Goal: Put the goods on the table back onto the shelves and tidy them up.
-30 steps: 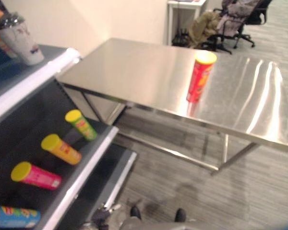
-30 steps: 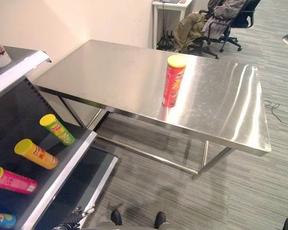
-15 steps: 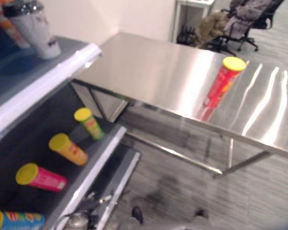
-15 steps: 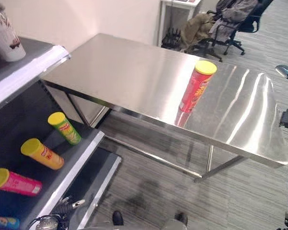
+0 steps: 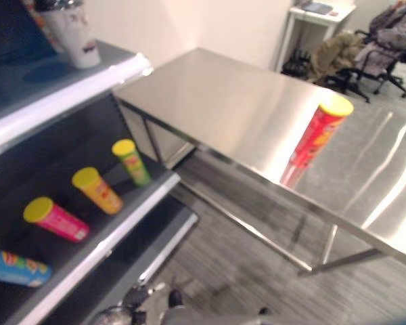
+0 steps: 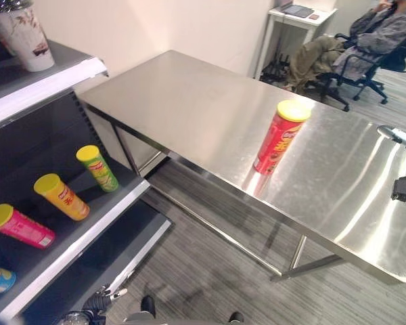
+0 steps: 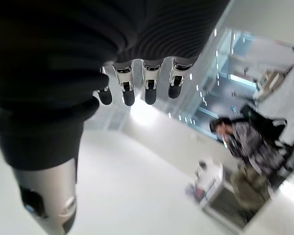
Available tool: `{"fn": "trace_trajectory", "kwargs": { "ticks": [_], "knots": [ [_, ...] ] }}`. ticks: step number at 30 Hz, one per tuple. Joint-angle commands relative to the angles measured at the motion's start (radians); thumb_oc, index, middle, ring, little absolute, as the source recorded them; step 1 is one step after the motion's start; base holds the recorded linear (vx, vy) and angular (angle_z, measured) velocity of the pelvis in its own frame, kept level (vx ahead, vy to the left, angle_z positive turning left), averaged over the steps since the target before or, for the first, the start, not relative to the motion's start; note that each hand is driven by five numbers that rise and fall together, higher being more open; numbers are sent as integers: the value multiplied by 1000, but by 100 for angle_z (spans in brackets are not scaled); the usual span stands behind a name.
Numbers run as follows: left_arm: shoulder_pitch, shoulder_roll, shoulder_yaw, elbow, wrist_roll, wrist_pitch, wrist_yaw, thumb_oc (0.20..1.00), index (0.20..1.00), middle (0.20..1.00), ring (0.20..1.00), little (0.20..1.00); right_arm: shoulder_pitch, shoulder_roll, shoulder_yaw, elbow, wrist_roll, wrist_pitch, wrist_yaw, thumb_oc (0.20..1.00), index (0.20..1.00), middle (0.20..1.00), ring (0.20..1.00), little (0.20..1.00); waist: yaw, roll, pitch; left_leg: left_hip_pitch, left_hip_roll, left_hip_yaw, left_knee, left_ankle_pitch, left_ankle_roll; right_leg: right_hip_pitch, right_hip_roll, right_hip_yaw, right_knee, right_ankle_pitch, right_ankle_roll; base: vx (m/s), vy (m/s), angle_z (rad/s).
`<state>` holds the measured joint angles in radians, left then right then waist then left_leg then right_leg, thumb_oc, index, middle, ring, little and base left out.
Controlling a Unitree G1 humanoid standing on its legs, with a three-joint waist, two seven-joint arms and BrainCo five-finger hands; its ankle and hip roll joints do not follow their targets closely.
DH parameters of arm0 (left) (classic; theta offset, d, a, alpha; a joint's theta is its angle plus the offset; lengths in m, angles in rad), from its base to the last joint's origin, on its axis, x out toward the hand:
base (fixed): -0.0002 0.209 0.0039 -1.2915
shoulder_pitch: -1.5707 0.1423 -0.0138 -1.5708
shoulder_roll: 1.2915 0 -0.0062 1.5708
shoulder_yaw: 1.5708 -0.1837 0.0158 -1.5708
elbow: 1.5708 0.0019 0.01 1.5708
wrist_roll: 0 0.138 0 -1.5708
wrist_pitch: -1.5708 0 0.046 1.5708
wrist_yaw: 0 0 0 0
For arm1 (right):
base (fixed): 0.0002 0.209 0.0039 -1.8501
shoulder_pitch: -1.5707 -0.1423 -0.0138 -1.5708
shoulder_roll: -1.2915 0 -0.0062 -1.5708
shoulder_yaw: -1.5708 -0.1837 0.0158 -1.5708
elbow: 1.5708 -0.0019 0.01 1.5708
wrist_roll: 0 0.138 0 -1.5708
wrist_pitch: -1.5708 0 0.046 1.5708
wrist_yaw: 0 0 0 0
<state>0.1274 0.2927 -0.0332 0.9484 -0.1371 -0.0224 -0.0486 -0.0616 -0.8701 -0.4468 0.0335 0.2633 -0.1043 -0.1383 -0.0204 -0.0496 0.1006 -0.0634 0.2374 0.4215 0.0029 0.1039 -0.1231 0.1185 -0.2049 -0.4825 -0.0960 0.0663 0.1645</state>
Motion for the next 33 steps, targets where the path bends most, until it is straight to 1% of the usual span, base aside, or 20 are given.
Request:
{"fn": "trace_trajectory", "kwargs": {
  "ticks": [1,3,7,12,15,20,28,32,33],
  "knots": [
    [-26,48,-12,-9,9,-13,-7,1000,1000,1000,1000,1000,-71,-83,22,46,78,-2,34,1000,1000,1000,1000,1000,43,8,-24,74,37,0,2,-54,-58,37,-39,-16,12,-77,38,33,29,8],
    [-22,51,-11,-1,17,-13,-11,1000,1000,1000,1000,1000,-89,-90,61,97,78,7,49,1000,1000,1000,1000,1000,48,10,-31,83,22,-1,-18,-49,-55,41,-47,-24,12,-75,40,26,16,11],
    [-15,65,-14,15,25,-13,-13,1000,1000,1000,1000,1000,-146,-129,132,175,60,21,69,1000,1000,1000,1000,1000,65,7,-34,86,8,-14,-22,-54,-52,45,-62,-36,15,-65,41,16,3,12],
    [-1,67,-16,23,32,-15,-11,1000,1000,1000,1000,1000,-176,-150,159,232,38,27,64,1000,1000,1000,1000,1000,82,11,-34,89,-7,-34,-31,-54,-49,57,-72,-54,17,-58,44,16,8,13],
    [0,67,-13,27,29,-14,-6,1000,1000,1000,1000,1000,-181,-144,161,239,41,25,64,1000,1000,1000,1000,1000,94,11,-35,87,-14,-47,-41,-52,-47,62,-78,-70,18,-55,46,16,-1,15],
    [-2,64,-13,25,19,-14,-7,1000,1000,1000,1000,1000,-178,-132,154,227,67,20,70,1000,1000,1000,1000,1000,100,7,-37,85,-20,-58,-46,-50,-47,67,-80,-80,19,-53,48,16,3,12],
    [8,61,-4,11,22,-18,-22,1000,1000,1000,1000,1000,-102,-138,127,103,91,14,145,1000,1000,1000,1000,1000,97,-1,-35,85,-22,-59,-49,-52,-48,64,-84,-87,25,-49,51,3,-1,2],
    [12,62,-12,13,27,-23,-25,1000,1000,1000,1000,1000,-144,-176,182,128,76,11,158,1000,1000,1000,1000,1000,102,-5,-37,95,-23,-50,-50,-55,-48,62,-87,-84,25,-43,54,0,0,0],
    [11,64,-17,11,27,-26,-24,1000,1000,1000,1000,1000,-165,-197,208,147,62,14,163,1000,1000,1000,1000,1000,105,-8,-37,97,-22,-48,-50,-55,-48,62,-88,-84,26,-42,54,0,0,0]
  ]
}}
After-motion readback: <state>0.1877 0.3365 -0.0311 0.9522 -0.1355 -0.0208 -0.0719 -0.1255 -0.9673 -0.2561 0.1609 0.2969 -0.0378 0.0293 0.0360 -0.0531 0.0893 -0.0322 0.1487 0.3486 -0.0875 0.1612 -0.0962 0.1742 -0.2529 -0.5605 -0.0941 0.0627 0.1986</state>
